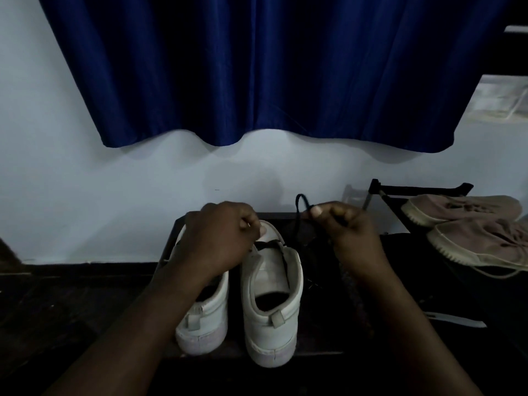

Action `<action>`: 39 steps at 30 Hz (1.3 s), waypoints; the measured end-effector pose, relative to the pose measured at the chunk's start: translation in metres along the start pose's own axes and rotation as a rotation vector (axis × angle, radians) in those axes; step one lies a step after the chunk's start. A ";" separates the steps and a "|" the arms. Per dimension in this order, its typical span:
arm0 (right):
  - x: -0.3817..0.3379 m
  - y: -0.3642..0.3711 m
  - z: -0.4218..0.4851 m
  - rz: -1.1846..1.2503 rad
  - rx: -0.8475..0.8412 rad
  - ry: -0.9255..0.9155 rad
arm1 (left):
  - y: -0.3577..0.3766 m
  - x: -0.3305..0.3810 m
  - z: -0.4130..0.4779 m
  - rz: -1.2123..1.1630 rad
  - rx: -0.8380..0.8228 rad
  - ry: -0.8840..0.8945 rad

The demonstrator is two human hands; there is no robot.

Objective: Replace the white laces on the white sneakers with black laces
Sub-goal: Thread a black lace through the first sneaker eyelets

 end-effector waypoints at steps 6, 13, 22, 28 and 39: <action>0.009 0.019 0.001 -0.265 -0.004 -0.007 | -0.015 0.011 -0.022 0.033 -0.090 -0.036; -0.010 0.029 -0.005 -0.121 0.091 -0.021 | -0.001 0.014 -0.034 0.349 -0.053 0.040; -0.035 0.067 -0.021 -0.348 -0.279 -0.214 | -0.010 0.004 -0.026 0.154 -0.090 -0.163; -0.038 0.061 -0.023 -0.636 -0.141 -0.252 | -0.018 -0.006 -0.018 -0.019 -0.185 -0.330; -0.037 0.065 -0.024 -0.673 -0.187 -0.263 | -0.021 -0.007 -0.017 -0.140 -0.225 -0.394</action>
Point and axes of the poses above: each hand's wrist, its own z-axis towards the middle knuckle, its own y-axis out of the palm, x = y × z, the point moved 3 cm from there along z, towards the middle knuckle, and after that the axes turned 15 degrees about -z, right-handed, at the moved point
